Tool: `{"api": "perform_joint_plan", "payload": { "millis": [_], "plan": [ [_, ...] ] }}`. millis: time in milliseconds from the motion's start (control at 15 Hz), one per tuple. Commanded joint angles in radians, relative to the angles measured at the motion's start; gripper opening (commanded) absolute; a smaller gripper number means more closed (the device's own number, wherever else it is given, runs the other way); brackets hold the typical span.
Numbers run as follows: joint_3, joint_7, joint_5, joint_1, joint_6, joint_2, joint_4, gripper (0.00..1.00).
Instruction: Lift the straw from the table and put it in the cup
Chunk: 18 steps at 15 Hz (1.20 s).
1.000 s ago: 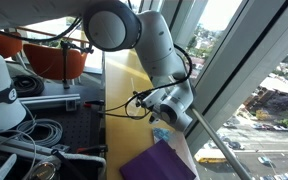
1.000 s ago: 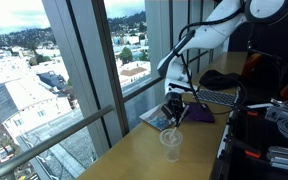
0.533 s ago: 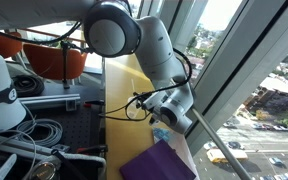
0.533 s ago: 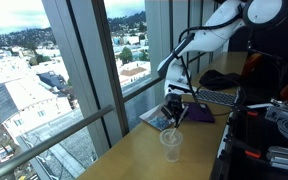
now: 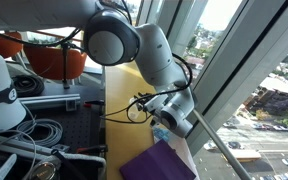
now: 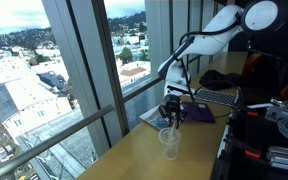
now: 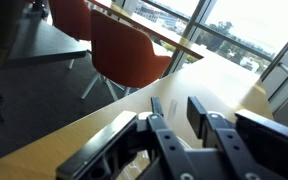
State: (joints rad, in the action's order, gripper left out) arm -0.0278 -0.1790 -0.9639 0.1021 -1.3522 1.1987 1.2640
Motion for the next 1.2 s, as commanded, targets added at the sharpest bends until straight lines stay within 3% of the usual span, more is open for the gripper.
{"api": "perform_joint_plan", "payload": {
  "millis": [0,333,733,1133],
  "plan": [
    [-0.026,-0.034,-0.036,0.012,0.036,0.025,-0.047,0.64],
    [-0.016,-0.043,-0.004,-0.046,-0.003,-0.098,0.042,0.99],
    [0.026,-0.191,0.179,-0.174,0.001,-0.291,0.110,1.00],
    [0.015,-0.055,0.393,-0.235,-0.102,-0.550,0.289,1.00]
  ]
}}
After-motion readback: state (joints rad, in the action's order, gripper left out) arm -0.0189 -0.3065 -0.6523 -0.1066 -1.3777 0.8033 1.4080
